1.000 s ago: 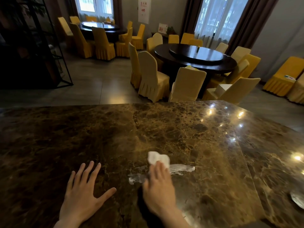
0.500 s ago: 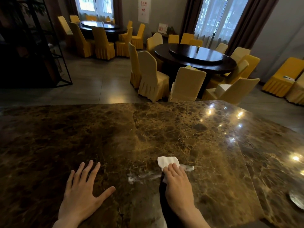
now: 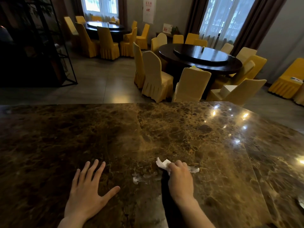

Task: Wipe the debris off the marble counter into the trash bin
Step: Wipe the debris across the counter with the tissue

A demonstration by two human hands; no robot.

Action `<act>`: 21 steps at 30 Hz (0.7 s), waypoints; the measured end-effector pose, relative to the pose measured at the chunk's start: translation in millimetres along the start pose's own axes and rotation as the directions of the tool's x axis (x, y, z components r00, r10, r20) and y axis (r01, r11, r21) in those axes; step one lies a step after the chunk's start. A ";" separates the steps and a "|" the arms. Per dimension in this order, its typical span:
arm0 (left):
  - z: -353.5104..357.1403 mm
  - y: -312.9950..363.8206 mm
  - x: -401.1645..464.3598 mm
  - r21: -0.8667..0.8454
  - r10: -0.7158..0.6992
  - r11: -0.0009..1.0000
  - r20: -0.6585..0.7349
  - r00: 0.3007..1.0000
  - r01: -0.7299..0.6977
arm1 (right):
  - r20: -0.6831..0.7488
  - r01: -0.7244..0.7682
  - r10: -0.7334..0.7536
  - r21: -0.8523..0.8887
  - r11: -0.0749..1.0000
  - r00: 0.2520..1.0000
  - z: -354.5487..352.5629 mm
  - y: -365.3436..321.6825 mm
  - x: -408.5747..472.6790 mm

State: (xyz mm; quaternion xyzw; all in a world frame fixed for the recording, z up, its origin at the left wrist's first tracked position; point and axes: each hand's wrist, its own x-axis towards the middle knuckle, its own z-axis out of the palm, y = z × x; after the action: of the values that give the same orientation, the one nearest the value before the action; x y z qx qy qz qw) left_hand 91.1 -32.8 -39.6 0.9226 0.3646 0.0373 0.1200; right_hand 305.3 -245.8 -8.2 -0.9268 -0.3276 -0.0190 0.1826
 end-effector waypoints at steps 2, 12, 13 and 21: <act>-0.2 -0.2 0.2 -0.003 0.001 1.000 -0.001 1.000 -0.001 | 0.033 0.069 -0.070 0.039 0.997 0.997 5.5 -22.6 -1.3; 3.9 -3.8 0.1 -0.010 0.009 1.000 -0.006 1.000 -0.009 | 0.032 0.223 -0.228 0.114 0.968 0.973 20.9 -42.6 -16.8; 5.3 -4.4 -0.2 -0.006 0.012 1.000 -0.011 1.000 -0.012 | 0.014 0.157 -0.160 0.105 0.982 0.987 19.8 -37.1 -11.1; 16.0 -10.3 4.0 0.012 0.017 1.000 -0.030 0.999 -0.016 | 0.093 0.323 -0.360 0.278 0.905 0.928 34.9 -83.3 -31.9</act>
State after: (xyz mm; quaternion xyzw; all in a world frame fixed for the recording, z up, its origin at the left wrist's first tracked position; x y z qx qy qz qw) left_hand 89.7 -26.0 -57.7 0.9257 0.3589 0.0502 0.1086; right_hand 226.1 -192.8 -18.6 -0.8222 -0.4967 0.0581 0.2716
